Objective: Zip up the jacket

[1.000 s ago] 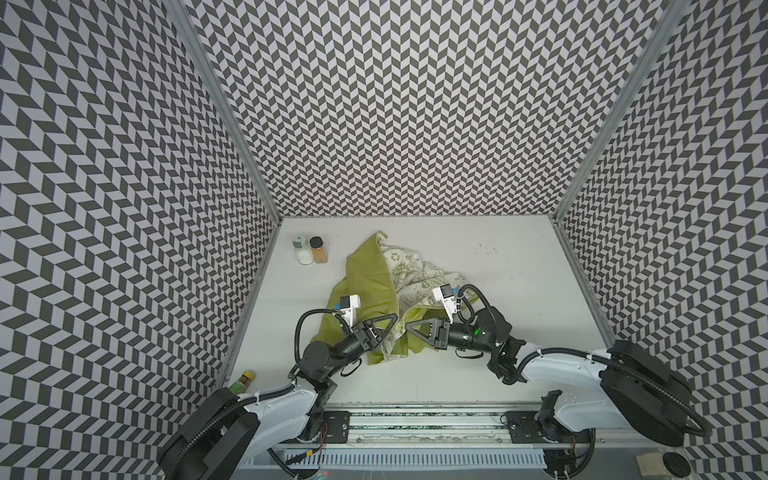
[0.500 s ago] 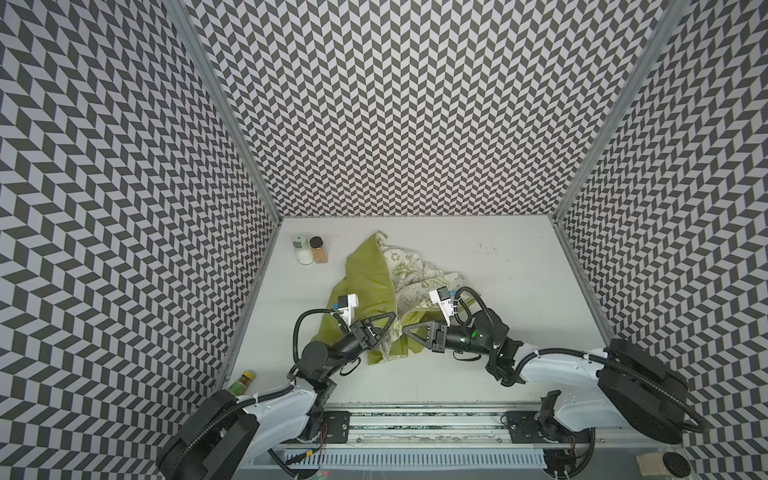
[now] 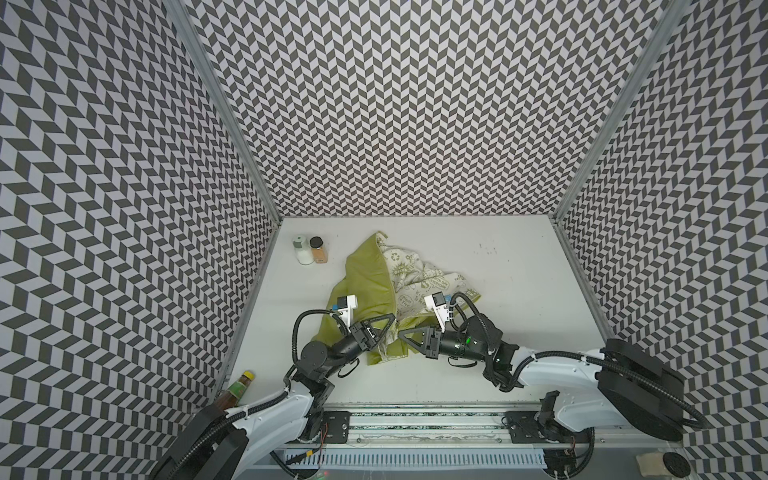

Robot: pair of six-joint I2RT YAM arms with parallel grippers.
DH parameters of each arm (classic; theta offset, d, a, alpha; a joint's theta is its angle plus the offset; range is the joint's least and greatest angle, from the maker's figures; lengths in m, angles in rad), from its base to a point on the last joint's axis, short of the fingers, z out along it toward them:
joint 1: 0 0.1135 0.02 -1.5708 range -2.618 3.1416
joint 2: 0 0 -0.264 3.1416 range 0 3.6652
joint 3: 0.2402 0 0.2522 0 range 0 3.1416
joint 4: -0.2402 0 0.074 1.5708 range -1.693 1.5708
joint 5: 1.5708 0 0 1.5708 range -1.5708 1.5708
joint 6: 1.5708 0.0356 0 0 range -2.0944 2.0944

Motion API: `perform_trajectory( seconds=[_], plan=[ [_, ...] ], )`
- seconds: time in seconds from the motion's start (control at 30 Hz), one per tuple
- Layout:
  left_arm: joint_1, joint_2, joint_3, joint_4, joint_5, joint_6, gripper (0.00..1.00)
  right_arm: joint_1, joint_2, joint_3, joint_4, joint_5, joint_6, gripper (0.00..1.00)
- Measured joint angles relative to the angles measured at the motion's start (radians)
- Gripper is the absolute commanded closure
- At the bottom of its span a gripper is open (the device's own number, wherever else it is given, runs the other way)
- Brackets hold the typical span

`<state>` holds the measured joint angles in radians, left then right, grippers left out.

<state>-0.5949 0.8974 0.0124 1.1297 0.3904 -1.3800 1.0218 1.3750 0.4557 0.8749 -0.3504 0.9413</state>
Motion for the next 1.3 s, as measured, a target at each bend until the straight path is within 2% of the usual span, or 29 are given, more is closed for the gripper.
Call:
perform_trajectory(
  seconds=[0.2, 0.43, 0.6, 0.67, 0.77, 0.93, 1.1, 1.3],
  plan=[
    [0.003, -0.058, 0.001, -0.118, -0.032, 0.034, 1.0, 0.039, -0.052, 0.0, -0.177, -0.006, -0.101, 0.71],
    [0.006, -0.074, 0.001, -0.189, -0.039, 0.059, 1.0, 0.045, -0.293, 0.028, -0.432, 0.067, -0.313, 0.49],
    [0.006, -0.071, 0.005, -0.207, -0.037, 0.063, 1.0, 0.045, -0.467, 0.033, -0.452, 0.207, -0.502, 0.43],
    [0.006, -0.07, 0.01, -0.221, -0.037, 0.064, 1.0, 0.045, -0.502, 0.033, -0.444, 0.262, -0.619, 0.4],
    [0.006, -0.07, 0.022, -0.251, -0.037, 0.063, 1.0, 0.044, -0.496, 0.034, -0.435, 0.298, -0.792, 0.39],
    [0.006, -0.074, 0.035, -0.319, -0.037, 0.062, 1.0, 0.044, -0.408, 0.076, -0.481, 0.278, -1.038, 0.38],
    [0.006, -0.089, 0.039, -0.376, -0.037, 0.062, 1.0, 0.055, -0.378, 0.057, -0.425, 0.245, -1.173, 0.37],
    [0.006, -0.103, 0.067, -0.46, -0.037, 0.066, 1.0, 0.074, -0.333, 0.058, -0.414, 0.248, -1.225, 0.35]
  ],
)
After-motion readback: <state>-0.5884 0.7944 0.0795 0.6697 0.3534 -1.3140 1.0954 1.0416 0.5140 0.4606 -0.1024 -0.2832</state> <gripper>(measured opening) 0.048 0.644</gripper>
